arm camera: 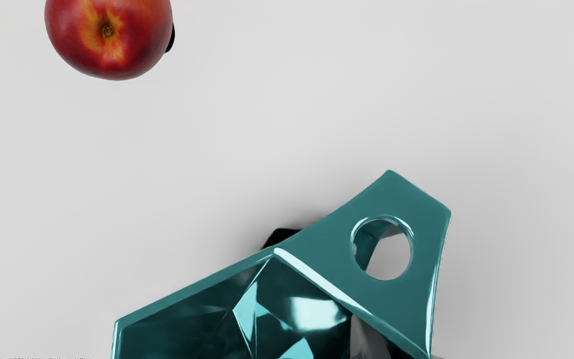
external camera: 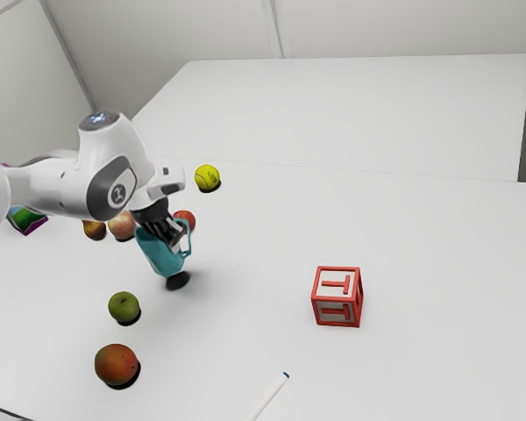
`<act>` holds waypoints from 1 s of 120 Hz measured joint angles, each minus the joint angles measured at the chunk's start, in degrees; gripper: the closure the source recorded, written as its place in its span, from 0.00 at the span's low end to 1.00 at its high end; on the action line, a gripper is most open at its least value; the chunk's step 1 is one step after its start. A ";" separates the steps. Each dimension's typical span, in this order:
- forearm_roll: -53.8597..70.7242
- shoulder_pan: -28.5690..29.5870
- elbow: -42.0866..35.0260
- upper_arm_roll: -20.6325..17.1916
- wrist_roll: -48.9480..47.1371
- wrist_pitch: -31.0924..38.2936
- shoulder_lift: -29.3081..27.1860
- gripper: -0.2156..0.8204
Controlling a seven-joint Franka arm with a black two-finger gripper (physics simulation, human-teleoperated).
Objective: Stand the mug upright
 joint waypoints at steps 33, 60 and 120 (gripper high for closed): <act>0.38 -0.52 -4.79 -0.01 -4.92 7.10 0.42 0.97; 0.42 -0.56 -6.58 -0.19 -7.58 12.63 1.41 0.97; -0.22 -1.02 -6.51 -0.20 -11.02 14.61 1.06 0.48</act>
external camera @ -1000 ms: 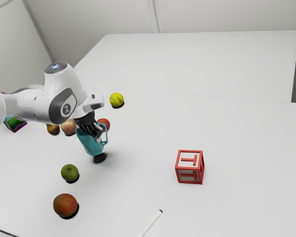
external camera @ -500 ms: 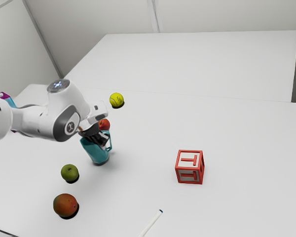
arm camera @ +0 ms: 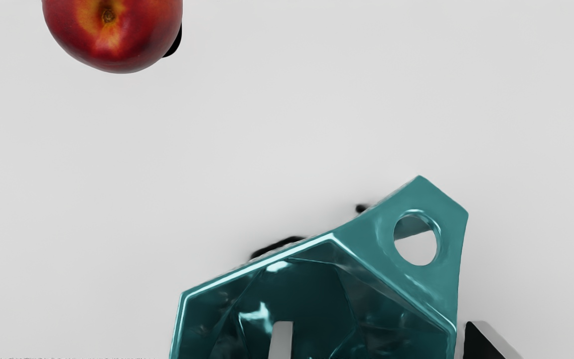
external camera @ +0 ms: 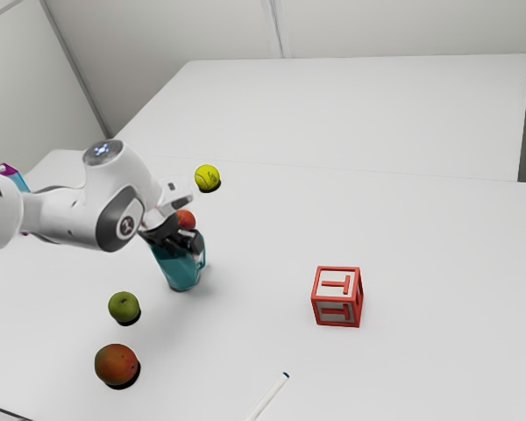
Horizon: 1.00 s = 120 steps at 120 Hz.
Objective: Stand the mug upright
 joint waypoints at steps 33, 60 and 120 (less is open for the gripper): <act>-0.65 -0.19 1.71 -0.04 -0.99 -3.20 -3.69 0.29; -2.34 -0.70 14.48 -0.05 -1.49 -18.35 -3.83 0.25; -2.66 -0.87 42.25 -0.30 -2.24 -51.33 2.17 0.23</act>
